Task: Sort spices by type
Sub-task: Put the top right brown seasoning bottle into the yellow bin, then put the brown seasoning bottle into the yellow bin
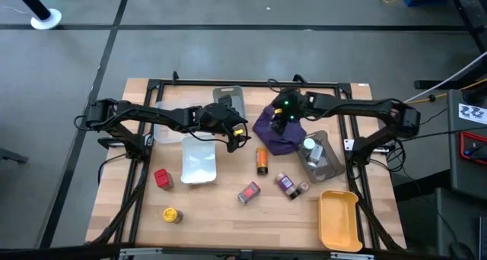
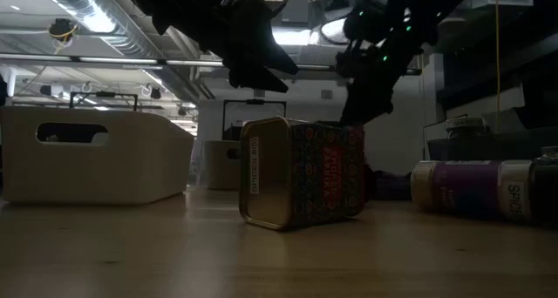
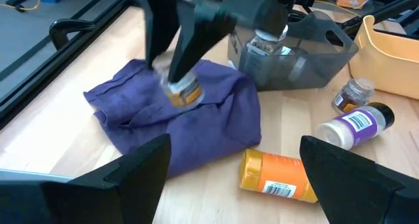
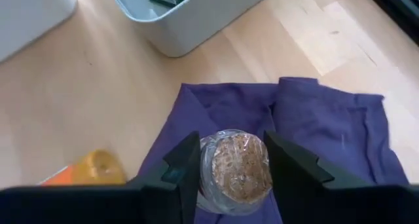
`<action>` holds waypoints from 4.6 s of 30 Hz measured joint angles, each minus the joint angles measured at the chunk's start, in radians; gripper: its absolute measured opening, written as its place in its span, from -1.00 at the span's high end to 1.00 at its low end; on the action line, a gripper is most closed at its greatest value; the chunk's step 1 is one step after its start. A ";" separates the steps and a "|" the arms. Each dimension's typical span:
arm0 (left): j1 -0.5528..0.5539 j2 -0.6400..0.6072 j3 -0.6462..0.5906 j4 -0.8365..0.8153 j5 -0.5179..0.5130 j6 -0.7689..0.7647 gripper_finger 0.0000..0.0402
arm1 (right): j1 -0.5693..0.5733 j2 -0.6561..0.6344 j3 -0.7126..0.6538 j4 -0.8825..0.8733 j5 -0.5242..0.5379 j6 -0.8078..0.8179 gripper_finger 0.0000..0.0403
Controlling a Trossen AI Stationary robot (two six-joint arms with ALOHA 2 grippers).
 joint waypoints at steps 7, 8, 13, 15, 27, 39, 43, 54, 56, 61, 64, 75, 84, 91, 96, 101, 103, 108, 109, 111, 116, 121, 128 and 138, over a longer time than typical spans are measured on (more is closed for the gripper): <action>0.000 0.000 0.000 0.000 0.000 0.002 -0.60 | 0.009 -0.160 0.000 -0.104 -0.127 0.102 0.26; 0.000 0.000 0.000 0.000 0.000 0.002 -0.60 | 0.017 -0.183 0.000 -0.119 -0.137 0.110 0.26; 0.000 0.000 0.000 0.000 0.000 0.000 -0.60 | 0.090 -0.298 0.000 -0.184 -0.147 0.168 0.26; 0.000 0.000 0.000 0.001 0.000 0.000 -0.60 | 0.130 -0.339 0.000 -0.206 -0.146 0.201 0.26; 0.000 0.000 0.000 0.000 0.000 0.000 -0.60 | 0.467 -0.497 0.000 -0.341 -0.074 0.426 0.26; -0.001 0.000 0.000 0.003 0.000 -0.011 -0.60 | 0.889 -0.512 0.000 -0.519 0.065 0.713 0.26; -0.001 0.000 0.000 0.004 0.000 -0.027 -0.60 | 1.030 -0.512 0.000 -0.521 0.164 0.876 0.26; -0.001 0.000 0.000 0.004 0.000 -0.026 -0.60 | 1.365 -0.386 0.001 -0.625 0.309 1.325 0.26; -0.001 0.000 0.000 0.004 0.000 -0.026 -0.60 | 1.403 -0.346 0.001 -0.642 0.310 1.391 0.26; -0.001 0.000 0.000 0.004 0.000 -0.026 -0.60 | 1.476 -0.238 0.001 -0.641 0.310 1.502 0.26; -0.001 0.000 0.000 0.004 0.000 -0.026 -0.60 | 1.510 -0.166 0.001 -0.641 0.307 1.568 0.26; -0.001 0.000 0.000 0.004 0.000 -0.023 -0.60 | 1.545 0.091 0.001 -0.667 0.306 1.684 0.26; -0.001 0.000 0.000 0.004 0.000 -0.023 -0.60 | 1.544 0.203 0.002 -0.781 0.353 1.732 0.26; -0.001 0.000 0.000 0.004 0.000 -0.023 -0.60 | 1.543 0.205 0.000 -0.820 0.375 1.732 0.26; -0.001 0.000 0.000 0.004 0.000 -0.023 -0.60 | 1.543 0.205 0.000 -0.825 0.376 1.731 0.26; 0.000 0.000 0.000 0.004 0.000 -0.022 -0.60 | 1.544 0.205 0.000 -0.814 0.371 1.726 0.24; 0.000 0.000 0.000 0.004 0.000 -0.022 -0.60 | 1.543 0.205 0.000 -0.812 0.352 1.725 0.20; -0.001 0.000 0.000 0.004 0.000 -0.022 -0.60 | 1.543 0.204 0.000 -0.799 0.305 1.696 0.03; -0.001 0.000 0.000 0.004 0.000 -0.022 -0.60 | 1.543 0.204 0.000 -0.796 0.292 1.682 -0.01; -0.001 0.000 0.000 0.004 0.000 -0.022 -0.60 | 1.543 0.204 0.000 -0.797 0.273 1.671 -0.10; -0.001 0.000 0.000 0.004 0.000 -0.022 -0.60 | 1.543 0.198 0.000 -0.798 0.202 1.622 -0.25; -0.001 0.000 0.000 0.004 0.000 -0.022 -0.60 | 1.543 0.176 0.000 -0.800 0.176 1.598 -0.29; 0.000 0.000 0.000 0.004 0.000 -0.022 -0.60 | 1.543 0.116 0.004 -0.830 0.176 1.596 -0.29; -0.001 0.000 0.000 0.004 0.000 -0.022 -0.60 | 1.543 0.084 0.226 -1.018 0.185 1.521 -0.29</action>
